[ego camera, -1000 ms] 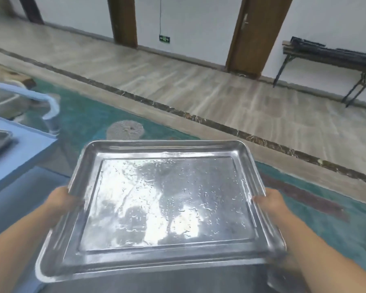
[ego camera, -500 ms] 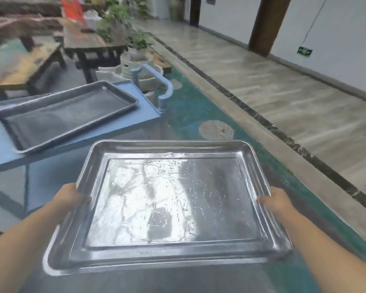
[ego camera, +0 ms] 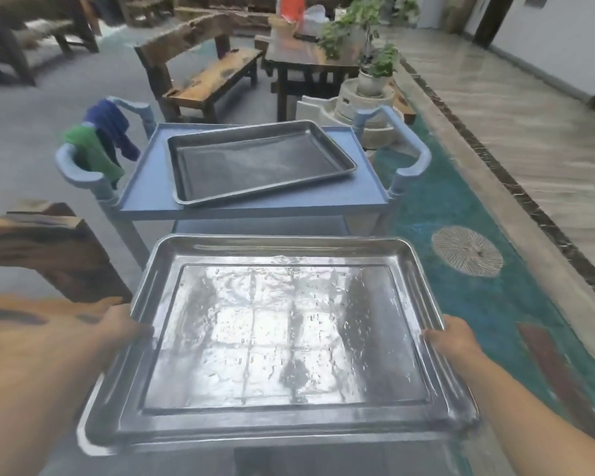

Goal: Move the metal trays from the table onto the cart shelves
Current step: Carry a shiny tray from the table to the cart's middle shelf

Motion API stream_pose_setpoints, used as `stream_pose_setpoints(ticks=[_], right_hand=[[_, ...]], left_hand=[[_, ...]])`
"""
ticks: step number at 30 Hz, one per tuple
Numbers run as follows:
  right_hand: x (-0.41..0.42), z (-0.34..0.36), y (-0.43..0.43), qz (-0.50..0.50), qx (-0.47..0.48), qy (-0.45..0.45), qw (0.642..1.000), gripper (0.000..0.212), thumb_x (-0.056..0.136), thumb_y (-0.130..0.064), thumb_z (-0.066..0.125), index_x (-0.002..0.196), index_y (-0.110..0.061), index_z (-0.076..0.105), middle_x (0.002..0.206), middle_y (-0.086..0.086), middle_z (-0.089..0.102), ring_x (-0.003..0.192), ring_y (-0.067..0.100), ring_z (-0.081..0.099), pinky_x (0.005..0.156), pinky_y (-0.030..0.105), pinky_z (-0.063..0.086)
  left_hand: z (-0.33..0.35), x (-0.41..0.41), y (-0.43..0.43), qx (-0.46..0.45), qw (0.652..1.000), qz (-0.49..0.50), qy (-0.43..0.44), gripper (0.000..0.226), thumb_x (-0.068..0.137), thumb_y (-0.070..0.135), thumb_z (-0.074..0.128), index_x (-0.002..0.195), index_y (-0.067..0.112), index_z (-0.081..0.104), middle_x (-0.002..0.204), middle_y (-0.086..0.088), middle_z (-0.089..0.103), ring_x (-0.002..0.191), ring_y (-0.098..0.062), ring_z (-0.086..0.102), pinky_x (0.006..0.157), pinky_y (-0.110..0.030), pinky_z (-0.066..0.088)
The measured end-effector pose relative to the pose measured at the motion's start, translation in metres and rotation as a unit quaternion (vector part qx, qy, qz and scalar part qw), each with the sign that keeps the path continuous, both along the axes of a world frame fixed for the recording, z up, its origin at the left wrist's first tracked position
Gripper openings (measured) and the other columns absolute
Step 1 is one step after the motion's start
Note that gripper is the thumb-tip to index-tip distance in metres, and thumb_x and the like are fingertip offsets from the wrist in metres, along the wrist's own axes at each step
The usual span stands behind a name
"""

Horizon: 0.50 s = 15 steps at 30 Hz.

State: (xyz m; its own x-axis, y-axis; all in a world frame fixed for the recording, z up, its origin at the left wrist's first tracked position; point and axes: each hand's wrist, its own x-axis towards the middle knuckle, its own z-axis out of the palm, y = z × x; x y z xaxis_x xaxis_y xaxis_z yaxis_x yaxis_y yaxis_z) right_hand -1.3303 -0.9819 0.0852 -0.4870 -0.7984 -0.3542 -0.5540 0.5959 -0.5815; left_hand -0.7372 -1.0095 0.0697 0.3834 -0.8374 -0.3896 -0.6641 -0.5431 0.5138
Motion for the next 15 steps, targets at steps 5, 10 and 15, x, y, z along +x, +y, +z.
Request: stream_pose_setpoints(ticks=[5,10,15], right_hand=[[0.040,-0.014,-0.056,0.003,0.009,0.000,1.000,0.016,0.086,-0.010,0.070,0.088,-0.014,0.055,0.087,0.004,0.060,0.072,0.018,0.054,0.067,0.030,0.041],[0.062,-0.024,-0.098,0.002,0.037,0.008,0.999,0.012,0.085,-0.008,0.071,0.087,-0.009,0.059,0.077,0.003,0.061,0.068,0.020,0.055,0.067,0.032,0.043],[0.074,-0.042,-0.126,0.003,0.053,0.003,0.999,0.007,0.083,-0.006,0.072,0.085,-0.009,0.066,0.074,0.001,0.065,0.069,0.020,0.060,0.065,0.034,0.046]], left_hand=[[-0.030,0.041,-0.042,0.005,0.999,0.036,0.018,0.019,0.066,0.004,0.085,0.075,0.008,0.068,0.059,-0.001,0.059,0.055,-0.014,0.055,0.048,-0.023,0.038],[-0.038,0.069,-0.091,0.024,0.999,-0.018,0.021,0.023,0.050,0.025,0.082,0.062,0.023,0.062,0.058,0.005,0.060,0.056,-0.009,0.055,0.051,-0.022,0.038],[-0.051,0.080,-0.120,0.034,0.999,-0.023,0.024,0.020,0.058,0.016,0.081,0.068,0.015,0.064,0.063,-0.001,0.062,0.059,-0.014,0.057,0.055,-0.026,0.041]])
